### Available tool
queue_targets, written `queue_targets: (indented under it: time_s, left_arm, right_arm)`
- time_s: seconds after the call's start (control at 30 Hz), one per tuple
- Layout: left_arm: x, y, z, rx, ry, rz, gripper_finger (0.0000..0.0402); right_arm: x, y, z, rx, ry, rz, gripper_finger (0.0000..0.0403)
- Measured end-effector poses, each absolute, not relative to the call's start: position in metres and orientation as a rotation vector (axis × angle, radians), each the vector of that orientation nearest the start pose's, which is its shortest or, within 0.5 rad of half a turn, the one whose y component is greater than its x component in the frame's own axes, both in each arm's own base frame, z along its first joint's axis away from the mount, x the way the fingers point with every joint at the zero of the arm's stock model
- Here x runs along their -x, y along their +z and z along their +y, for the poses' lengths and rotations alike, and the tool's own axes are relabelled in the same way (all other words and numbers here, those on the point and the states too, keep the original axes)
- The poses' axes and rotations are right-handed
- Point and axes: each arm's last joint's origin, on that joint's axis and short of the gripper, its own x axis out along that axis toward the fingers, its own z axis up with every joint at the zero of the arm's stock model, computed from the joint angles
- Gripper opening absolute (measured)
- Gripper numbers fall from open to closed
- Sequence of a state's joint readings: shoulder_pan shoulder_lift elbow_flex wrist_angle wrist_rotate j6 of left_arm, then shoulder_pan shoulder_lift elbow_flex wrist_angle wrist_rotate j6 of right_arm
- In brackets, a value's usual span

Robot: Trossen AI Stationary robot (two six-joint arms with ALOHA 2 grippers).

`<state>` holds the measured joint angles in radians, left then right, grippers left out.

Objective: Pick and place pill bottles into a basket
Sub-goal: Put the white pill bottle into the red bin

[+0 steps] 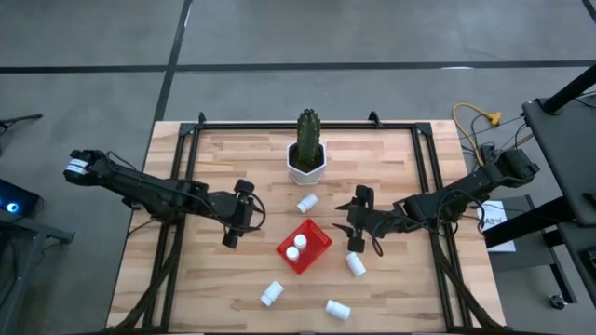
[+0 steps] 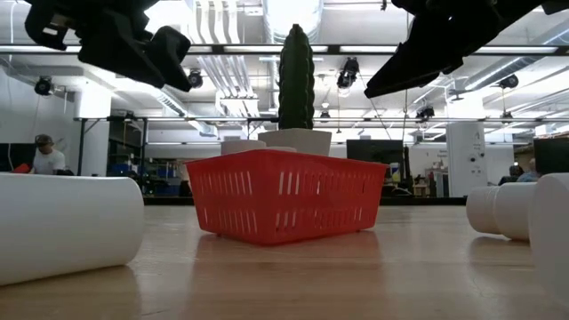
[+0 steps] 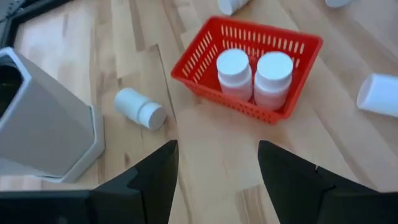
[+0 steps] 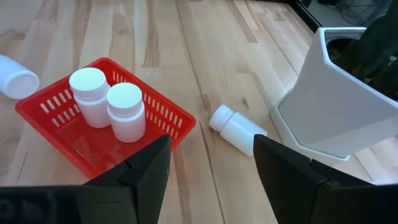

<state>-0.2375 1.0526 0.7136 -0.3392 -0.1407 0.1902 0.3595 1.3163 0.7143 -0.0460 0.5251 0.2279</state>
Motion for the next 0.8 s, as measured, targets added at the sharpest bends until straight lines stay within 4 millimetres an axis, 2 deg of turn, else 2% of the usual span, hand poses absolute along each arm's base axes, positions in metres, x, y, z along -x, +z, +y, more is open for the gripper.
queue_targets:
  time_s: [0.43,0.8]
  left_arm:
    - [-0.213,0.244,-0.061,-0.325,-0.304,0.646,0.0202]
    - [-0.213,0.243,-0.063,-0.335,-0.295,0.651,0.0202]
  right_arm:
    - [-0.252,0.214,0.079,0.056,-0.224,0.562,0.0219]
    - [-0.252,0.214,0.079,0.055,-0.224,0.56,0.0219]
